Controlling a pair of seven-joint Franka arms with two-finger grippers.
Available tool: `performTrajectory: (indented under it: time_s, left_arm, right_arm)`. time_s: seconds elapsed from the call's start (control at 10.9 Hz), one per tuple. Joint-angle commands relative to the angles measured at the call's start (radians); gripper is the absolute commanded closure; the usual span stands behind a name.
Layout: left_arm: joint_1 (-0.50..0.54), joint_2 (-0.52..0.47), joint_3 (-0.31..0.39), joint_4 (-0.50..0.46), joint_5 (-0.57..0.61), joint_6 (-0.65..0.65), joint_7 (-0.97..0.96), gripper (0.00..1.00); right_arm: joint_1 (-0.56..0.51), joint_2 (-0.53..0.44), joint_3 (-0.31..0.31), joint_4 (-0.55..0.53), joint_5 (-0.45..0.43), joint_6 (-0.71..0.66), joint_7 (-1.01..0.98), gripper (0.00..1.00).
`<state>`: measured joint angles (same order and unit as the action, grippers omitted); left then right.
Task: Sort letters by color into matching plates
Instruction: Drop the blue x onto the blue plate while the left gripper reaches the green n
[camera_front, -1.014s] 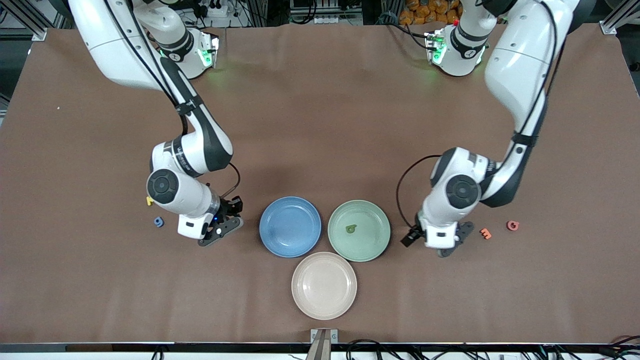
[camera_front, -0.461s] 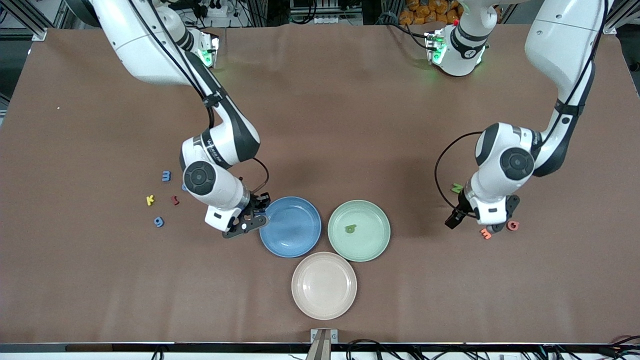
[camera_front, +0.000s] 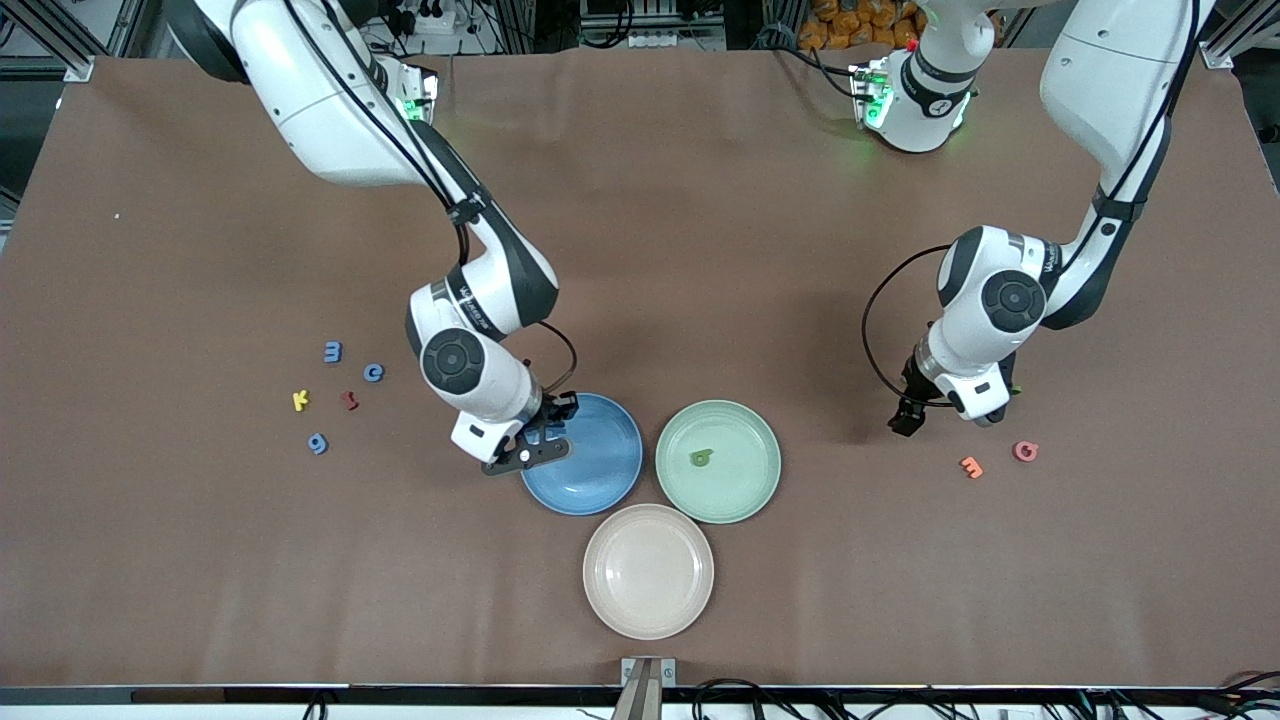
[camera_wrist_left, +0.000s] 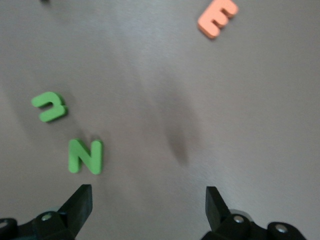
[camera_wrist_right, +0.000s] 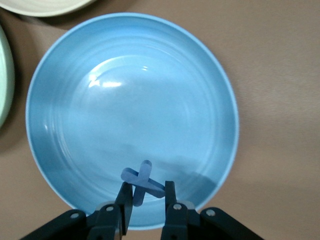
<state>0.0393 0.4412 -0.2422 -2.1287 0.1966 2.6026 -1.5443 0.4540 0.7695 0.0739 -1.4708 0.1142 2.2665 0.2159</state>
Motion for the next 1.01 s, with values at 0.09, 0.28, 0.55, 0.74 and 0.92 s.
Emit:
performTrajectory:
  time_s: [0.09, 0.28, 0.55, 0.74, 0.92]
  left_arm:
    - [0.013, 0.008, 0.030, -0.010, 0.110, -0.078, -0.049, 0.00]
    - [0.010, 0.040, 0.043, -0.004, 0.132, -0.079, -0.049, 0.00]
    - [0.008, 0.056, 0.043, 0.001, 0.136, -0.078, -0.049, 0.00]
    - [0.005, 0.056, 0.041, 0.001, 0.136, -0.078, -0.049, 0.00]
    - [0.007, 0.048, 0.035, 0.001, 0.136, -0.078, -0.049, 0.00]
  right_arm:
    - [0.012, 0.040, -0.003, 0.073, 0.005, -0.018, 0.068, 0.00]
    - [-0.008, 0.027, -0.003, 0.072, 0.007, -0.036, 0.066, 0.00]
    - [-0.044, -0.009, -0.014, 0.072, -0.005, -0.142, 0.065, 0.00]
    - [-0.109, -0.042, -0.022, 0.061, -0.030, -0.224, 0.019, 0.00]
    - [-0.168, -0.079, -0.028, 0.047, -0.042, -0.321, -0.094, 0.00]
